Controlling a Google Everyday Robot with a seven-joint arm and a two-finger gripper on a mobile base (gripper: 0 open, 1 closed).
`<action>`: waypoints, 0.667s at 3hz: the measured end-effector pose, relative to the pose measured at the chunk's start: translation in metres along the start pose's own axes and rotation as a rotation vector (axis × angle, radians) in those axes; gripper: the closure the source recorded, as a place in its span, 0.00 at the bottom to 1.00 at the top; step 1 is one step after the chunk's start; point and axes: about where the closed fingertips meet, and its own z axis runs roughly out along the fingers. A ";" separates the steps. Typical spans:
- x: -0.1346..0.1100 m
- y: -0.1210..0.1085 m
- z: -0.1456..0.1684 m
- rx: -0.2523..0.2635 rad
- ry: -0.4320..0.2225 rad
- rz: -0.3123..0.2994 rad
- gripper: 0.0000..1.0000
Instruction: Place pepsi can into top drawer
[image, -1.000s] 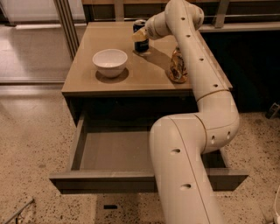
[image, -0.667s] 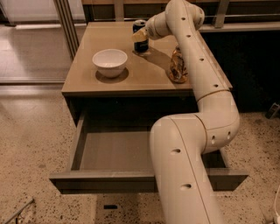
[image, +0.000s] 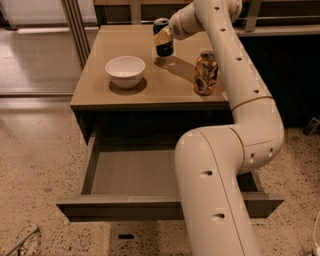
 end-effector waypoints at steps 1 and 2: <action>-0.019 0.006 -0.036 -0.027 -0.004 -0.024 1.00; -0.042 0.021 -0.074 -0.086 -0.028 -0.042 1.00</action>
Offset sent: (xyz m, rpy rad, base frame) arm -0.1028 -0.0072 0.1214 0.0399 -0.0021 0.1705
